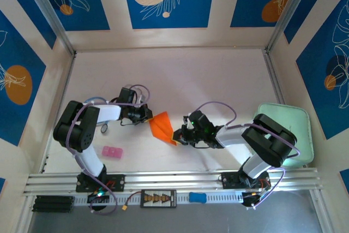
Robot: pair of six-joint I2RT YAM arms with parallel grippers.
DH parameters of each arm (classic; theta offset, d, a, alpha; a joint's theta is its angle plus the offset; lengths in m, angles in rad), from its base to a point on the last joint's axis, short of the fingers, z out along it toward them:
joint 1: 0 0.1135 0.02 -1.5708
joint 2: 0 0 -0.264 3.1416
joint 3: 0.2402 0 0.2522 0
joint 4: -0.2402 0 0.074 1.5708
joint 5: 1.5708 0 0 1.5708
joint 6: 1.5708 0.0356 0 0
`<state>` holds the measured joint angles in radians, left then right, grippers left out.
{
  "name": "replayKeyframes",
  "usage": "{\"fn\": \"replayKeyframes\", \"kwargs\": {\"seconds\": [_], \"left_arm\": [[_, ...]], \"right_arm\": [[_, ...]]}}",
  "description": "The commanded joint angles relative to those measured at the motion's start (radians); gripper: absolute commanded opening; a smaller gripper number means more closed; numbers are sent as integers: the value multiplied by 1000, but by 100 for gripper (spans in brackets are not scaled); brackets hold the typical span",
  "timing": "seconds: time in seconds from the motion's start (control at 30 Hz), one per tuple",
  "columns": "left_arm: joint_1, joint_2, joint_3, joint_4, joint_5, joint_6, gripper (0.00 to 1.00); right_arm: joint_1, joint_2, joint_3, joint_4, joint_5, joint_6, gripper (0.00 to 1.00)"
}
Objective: Fold a paper plane with a square sheet of paper (pick it up from the middle)
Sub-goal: Turn over the paper at the center of the table.
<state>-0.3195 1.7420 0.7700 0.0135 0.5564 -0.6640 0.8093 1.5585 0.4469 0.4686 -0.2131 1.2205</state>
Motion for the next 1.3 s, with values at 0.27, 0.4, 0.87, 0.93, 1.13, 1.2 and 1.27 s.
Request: {"fn": "replayKeyframes", "kwargs": {"seconds": [0.27,0.4,0.87,0.93,1.13,1.2,1.27], "left_arm": [[42,-8,24,-93,-231,55,6],[42,-11,32,-98,-231,58,7],[39,-155,44,-162,-220,50,9],[35,-205,35,-167,-211,39,10],[-16,-332,-7,-163,-184,-15,12],[-33,-368,-27,-158,-181,-36,13],[-48,-407,-43,-160,-183,-53,15]], "right_arm": [[-3,-43,-42,-93,-42,-3,0],[-2,-49,-43,-100,-43,-6,0],[-18,-142,-38,-209,-28,-54,0],[-22,-189,-31,-269,-15,-80,0],[-27,-390,69,-618,140,-252,0],[-29,-450,124,-743,210,-323,0],[-26,-491,193,-879,305,-391,0]]}}
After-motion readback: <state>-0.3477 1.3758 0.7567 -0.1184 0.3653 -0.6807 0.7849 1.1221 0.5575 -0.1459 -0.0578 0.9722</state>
